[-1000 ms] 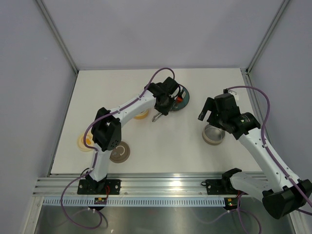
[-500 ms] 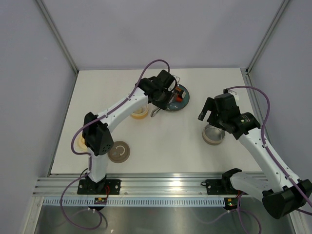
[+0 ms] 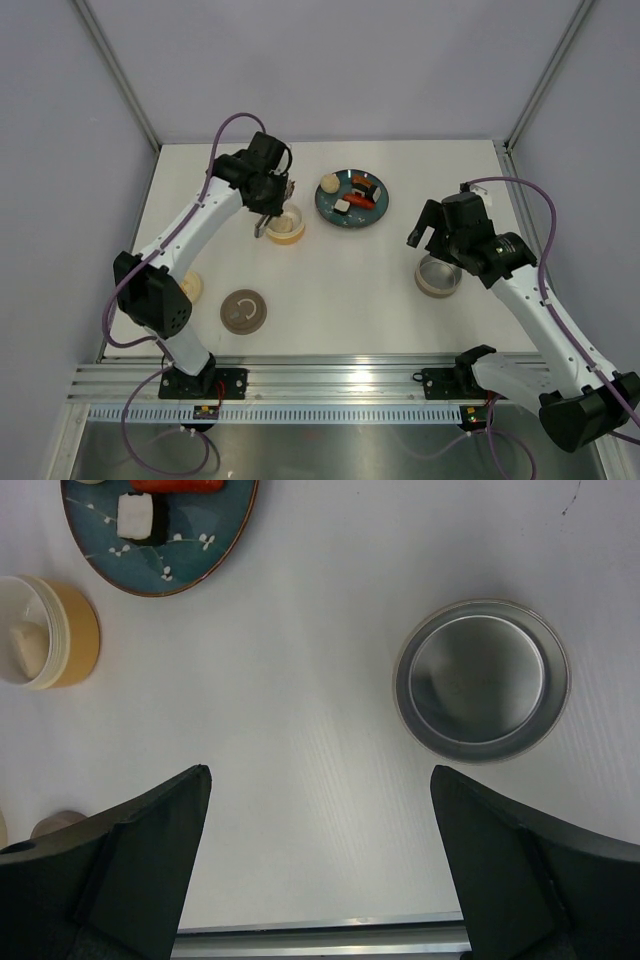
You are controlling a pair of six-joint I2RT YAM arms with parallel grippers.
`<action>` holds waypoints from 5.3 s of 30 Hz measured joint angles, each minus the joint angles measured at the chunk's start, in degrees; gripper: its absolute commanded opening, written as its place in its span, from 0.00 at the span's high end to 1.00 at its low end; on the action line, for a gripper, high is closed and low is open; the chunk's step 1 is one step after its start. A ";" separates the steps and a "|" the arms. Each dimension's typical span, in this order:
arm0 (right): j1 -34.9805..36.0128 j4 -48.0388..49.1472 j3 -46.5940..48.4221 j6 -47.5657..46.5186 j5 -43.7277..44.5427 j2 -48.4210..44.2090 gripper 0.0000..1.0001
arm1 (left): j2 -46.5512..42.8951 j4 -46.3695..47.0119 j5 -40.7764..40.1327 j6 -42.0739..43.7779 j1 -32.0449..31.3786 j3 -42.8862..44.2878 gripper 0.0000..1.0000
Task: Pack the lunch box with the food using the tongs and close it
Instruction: Place the fake food in the packing box, then move the packing box to the center of the board, then pick up the fake food from the plate.
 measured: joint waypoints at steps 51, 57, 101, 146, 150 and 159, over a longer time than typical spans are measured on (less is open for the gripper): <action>0.00 0.90 0.00 -0.04 -0.28 1.16 0.01 | -3.37 -1.20 -2.38 -0.94 2.69 -8.11 0.53; 0.00 0.90 0.00 -0.02 -0.28 1.16 0.01 | -6.10 0.13 -2.45 -0.94 1.44 -7.34 0.56; -12.76 2.29 -9.40 1.20 -4.42 6.49 0.00 | 0.22 4.68 3.93 -4.26 -10.99 -0.42 0.58; -23.28 25.05 -19.28 6.03 -23.71 7.82 0.00 | 3.80 3.82 4.50 -5.31 -11.04 7.02 0.57; -23.28 21.16 -18.51 4.61 -20.00 1.86 0.01 | 9.44 3.65 4.50 -5.73 -11.10 12.59 0.57; -23.28 12.61 -18.32 2.16 -15.37 -4.79 0.01 | 20.39 3.23 3.17 -4.94 -11.13 21.44 0.56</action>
